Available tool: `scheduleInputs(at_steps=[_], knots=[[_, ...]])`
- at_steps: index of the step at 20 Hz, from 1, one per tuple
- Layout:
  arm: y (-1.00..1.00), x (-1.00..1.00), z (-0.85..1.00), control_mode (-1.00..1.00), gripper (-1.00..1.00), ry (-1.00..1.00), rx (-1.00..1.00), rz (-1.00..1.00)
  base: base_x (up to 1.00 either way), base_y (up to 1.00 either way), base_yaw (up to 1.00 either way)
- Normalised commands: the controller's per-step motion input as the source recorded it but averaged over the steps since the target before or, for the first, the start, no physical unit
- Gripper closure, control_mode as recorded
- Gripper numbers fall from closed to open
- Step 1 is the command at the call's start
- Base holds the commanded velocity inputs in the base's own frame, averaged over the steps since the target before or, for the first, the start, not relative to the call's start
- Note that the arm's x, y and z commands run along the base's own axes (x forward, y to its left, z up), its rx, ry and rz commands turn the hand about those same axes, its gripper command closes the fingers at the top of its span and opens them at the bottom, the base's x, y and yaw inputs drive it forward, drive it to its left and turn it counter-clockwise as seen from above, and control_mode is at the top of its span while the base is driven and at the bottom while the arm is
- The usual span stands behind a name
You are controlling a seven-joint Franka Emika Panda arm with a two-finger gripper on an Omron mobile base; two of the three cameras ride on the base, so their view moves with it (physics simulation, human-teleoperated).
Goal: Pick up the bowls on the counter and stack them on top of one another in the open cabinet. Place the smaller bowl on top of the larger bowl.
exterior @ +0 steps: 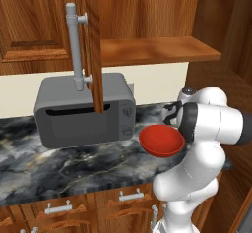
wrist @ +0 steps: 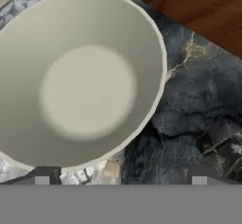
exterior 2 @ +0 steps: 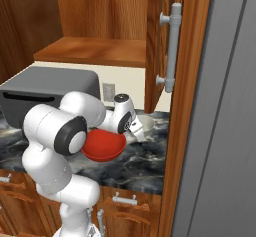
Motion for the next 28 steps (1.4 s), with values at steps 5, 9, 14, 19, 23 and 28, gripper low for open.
scheduleInputs(at_steps=[5,9,14,19,23,28], knots=[[-0.06,0.01,0.0,-1.0,-1.0,-0.04,0.02,-0.04,0.0,0.0,0.0],[-0.07,-0.07,0.0,-1.0,-1.0,-0.07,0.1,0.0,0.0,0.0,0.0],[0.0,-0.22,0.01,-1.0,-1.0,-0.09,0.11,0.0,0.0,0.0,0.0],[0.0,-0.02,0.27,-1.0,-1.0,-0.05,0.02,-0.08,0.0,0.0,0.0],[-0.04,0.04,0.29,-1.0,-1.0,0.0,0.01,-0.13,0.0,0.0,0.0],[-0.14,0.14,0.06,-1.0,-1.0,0.0,0.05,-0.12,0.0,0.0,0.0]])
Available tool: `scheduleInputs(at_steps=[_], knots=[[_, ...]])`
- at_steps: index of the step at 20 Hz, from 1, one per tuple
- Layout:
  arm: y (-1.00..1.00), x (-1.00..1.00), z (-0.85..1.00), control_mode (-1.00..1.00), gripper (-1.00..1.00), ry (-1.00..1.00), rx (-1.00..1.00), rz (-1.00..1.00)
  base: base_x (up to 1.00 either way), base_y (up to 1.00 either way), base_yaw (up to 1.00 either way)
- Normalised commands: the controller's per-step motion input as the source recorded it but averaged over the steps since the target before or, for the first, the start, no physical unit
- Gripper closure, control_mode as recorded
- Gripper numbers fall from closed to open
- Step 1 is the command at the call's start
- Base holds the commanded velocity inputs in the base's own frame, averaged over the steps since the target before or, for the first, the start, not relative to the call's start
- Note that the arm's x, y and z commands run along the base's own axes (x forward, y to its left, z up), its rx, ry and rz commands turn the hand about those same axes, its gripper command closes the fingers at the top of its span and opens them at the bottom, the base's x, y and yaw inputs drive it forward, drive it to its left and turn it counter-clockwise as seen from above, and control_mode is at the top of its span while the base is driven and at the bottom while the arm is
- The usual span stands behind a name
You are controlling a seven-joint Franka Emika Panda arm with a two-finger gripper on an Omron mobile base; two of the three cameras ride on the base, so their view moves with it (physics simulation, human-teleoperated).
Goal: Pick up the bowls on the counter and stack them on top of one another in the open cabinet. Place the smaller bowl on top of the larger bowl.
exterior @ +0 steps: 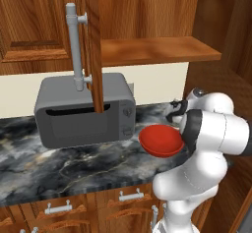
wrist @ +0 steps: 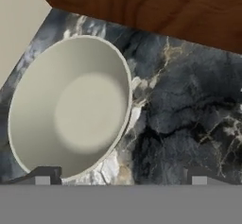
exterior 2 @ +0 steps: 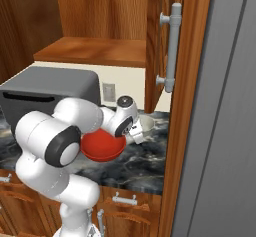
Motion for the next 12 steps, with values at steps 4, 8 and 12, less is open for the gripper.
scheduleInputs(at_steps=[4,8,12], knots=[[-0.42,0.29,-0.37,-1.0,-1.0,0.01,0.14,-0.04,0.0,0.0,0.0],[-0.4,0.39,-0.46,-1.0,-1.0,0.0,0.11,0.0,0.0,0.0,0.0],[-0.17,0.44,-0.42,-1.0,-1.0,0.0,0.02,0.0,0.0,0.0,0.0]])
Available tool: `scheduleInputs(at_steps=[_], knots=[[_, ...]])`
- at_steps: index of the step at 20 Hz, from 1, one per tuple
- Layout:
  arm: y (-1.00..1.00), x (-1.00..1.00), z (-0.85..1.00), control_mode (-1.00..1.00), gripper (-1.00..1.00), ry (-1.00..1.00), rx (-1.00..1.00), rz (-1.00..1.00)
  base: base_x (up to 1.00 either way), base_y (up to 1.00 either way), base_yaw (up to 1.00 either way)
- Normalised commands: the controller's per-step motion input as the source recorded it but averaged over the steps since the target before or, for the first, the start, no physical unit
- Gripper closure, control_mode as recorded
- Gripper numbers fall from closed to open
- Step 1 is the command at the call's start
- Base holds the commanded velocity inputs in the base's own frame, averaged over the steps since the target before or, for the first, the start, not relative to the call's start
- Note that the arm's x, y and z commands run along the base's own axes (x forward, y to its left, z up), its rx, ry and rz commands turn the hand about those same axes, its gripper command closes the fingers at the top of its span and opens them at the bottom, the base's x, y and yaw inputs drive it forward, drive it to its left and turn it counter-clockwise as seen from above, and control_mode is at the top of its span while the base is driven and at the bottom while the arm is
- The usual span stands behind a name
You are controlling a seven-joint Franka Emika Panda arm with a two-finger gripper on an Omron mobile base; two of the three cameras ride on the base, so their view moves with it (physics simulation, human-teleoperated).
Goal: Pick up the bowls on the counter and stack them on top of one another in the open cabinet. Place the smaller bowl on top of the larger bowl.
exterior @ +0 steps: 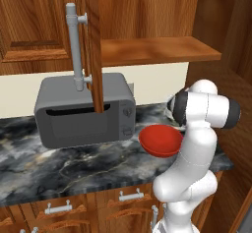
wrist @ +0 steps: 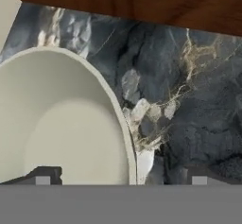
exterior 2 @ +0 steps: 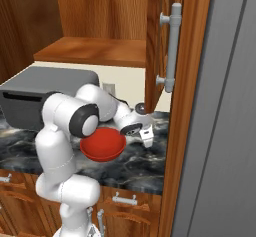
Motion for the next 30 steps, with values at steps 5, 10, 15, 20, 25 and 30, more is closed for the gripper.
scheduleInputs(at_steps=[5,10,15,20,25,30], knots=[[0.0,0.41,-0.38,-1.0,-1.0,0.0,0.0,0.0,0.0,0.0,0.0],[0.1,0.12,-0.39,-1.0,1.0,0.0,0.0,0.0,0.0,0.0,0.0],[0.55,-0.02,-0.11,-1.0,1.0,-0.01,-0.05,-0.03,0.0,0.0,0.0],[0.83,-0.2,0.15,-1.0,1.0,-0.12,-0.16,-0.06,0.0,0.0,0.0],[0.57,-0.34,0.51,-1.0,1.0,-0.14,-0.15,-0.05,0.0,0.0,0.0],[0.15,-0.61,0.8,-1.0,1.0,-0.12,-0.07,-0.07,0.0,0.0,0.0]])
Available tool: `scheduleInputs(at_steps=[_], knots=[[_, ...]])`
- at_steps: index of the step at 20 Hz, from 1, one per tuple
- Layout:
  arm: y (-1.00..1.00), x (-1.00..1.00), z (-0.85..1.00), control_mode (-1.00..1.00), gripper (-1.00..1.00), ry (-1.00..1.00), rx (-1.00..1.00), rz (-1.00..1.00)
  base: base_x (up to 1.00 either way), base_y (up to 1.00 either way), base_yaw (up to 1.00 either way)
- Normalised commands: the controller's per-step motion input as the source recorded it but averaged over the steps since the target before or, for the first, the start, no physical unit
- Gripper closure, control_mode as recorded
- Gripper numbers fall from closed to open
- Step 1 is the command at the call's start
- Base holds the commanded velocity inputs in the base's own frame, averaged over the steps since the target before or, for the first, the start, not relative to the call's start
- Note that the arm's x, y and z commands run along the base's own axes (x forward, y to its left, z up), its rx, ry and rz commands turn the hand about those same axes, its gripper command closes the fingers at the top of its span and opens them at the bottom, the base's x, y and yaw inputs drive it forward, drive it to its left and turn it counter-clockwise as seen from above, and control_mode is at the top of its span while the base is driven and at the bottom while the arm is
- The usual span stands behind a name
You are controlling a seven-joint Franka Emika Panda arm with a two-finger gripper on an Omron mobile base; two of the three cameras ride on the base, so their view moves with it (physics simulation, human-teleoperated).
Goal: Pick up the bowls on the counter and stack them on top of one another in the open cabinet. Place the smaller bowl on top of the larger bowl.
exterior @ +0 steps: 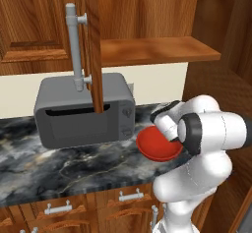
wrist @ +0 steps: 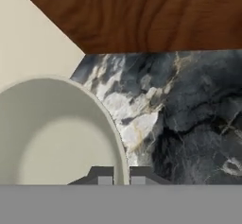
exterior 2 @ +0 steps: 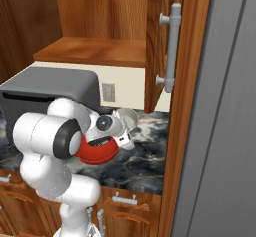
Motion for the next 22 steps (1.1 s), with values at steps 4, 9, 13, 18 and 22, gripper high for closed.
scheduleInputs(at_steps=[4,9,13,18,22], knots=[[-0.01,-0.91,1.0,-1.0,1.0,-0.14,0.0,-0.06,0.0,0.0,0.0],[-0.05,-0.78,1.0,-1.0,1.0,-0.06,0.0,-0.04,0.0,0.0,0.0],[0.0,-0.71,0.99,-1.0,1.0,0.01,0.08,0.0,0.0,0.0,0.0],[0.0,-0.82,0.46,-1.0,1.0,0.22,0.3,0.0,0.0,0.0,0.0],[0.0,-0.65,0.12,-1.0,1.0,0.38,0.43,0.0,0.0,0.0,0.0]])
